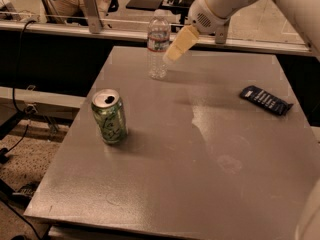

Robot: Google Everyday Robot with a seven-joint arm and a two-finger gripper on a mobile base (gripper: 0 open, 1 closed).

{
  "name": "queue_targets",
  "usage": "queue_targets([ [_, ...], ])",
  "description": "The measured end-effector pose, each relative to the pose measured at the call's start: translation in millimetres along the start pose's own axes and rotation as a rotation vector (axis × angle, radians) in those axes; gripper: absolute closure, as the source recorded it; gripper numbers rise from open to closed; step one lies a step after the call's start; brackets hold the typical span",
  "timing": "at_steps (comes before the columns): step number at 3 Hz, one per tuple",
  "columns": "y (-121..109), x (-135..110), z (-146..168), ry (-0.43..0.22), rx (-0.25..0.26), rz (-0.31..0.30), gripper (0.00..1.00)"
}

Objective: Move water bottle near green can

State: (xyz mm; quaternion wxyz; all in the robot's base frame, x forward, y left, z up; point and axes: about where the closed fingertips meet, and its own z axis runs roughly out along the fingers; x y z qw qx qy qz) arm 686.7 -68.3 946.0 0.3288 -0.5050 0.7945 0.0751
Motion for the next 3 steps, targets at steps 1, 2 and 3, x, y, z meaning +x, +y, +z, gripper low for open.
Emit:
queue_targets([
  [1, -12, -15, 19, 0.004, 0.001, 0.019, 0.0],
  [2, -17, -26, 31, -0.003, -0.007, 0.034, 0.0],
  [3, -13, -35, 41, -0.015, -0.033, 0.037, 0.06],
])
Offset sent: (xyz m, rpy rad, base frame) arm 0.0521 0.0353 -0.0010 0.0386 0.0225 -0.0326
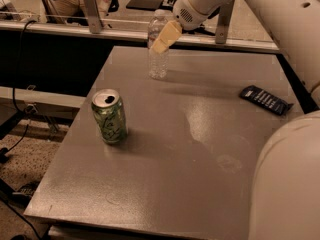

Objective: Move water bottle near green can

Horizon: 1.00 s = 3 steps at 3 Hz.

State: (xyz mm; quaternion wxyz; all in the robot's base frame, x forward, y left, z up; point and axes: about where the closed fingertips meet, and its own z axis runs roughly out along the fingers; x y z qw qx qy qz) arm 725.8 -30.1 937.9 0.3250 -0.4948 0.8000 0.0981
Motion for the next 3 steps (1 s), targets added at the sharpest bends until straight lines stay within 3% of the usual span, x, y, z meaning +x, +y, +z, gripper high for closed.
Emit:
queue_targets([
  [1, 6, -6, 7, -0.009, -0.038, -0.009, 0.19],
  [2, 16, -9, 10, -0.017, -0.08, -0.022, 0.42],
  [3, 36, -13, -1, -0.044, -0.137, -0.057, 0.74],
])
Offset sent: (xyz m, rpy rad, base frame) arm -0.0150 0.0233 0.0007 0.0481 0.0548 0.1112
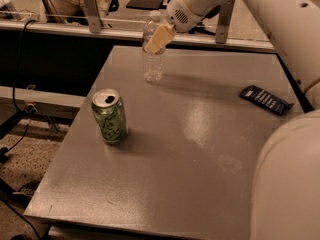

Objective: Move water bottle near green can

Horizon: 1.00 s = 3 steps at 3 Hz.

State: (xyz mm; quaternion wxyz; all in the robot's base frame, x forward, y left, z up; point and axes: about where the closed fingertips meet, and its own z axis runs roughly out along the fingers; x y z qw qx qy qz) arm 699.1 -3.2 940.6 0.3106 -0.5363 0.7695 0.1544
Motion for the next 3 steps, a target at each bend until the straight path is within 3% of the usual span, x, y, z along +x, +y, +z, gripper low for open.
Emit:
queue_targets([
  [1, 20, -3, -14, -0.026, -0.04, -0.039, 0.97],
  [3, 94, 11, -43, -0.045, -0.151, -0.207, 1.0],
])
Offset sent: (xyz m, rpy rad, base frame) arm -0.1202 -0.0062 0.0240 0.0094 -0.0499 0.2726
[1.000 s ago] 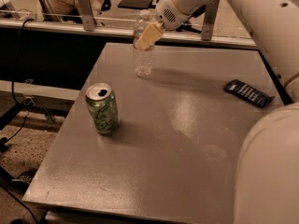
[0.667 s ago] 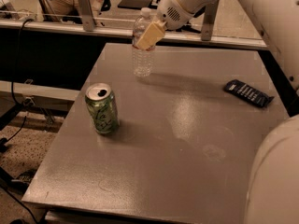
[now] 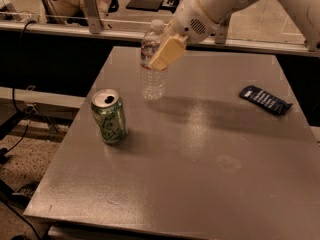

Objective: Move water bottle near green can

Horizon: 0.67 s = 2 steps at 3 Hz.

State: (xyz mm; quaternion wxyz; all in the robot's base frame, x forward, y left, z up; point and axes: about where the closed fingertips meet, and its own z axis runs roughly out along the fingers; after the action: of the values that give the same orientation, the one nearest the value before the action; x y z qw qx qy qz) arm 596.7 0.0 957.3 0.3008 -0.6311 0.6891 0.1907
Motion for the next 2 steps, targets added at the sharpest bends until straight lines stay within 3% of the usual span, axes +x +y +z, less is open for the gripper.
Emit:
queue_targets([
  [2, 61, 1, 8, 0.009, -0.13, -0.127, 1.0],
])
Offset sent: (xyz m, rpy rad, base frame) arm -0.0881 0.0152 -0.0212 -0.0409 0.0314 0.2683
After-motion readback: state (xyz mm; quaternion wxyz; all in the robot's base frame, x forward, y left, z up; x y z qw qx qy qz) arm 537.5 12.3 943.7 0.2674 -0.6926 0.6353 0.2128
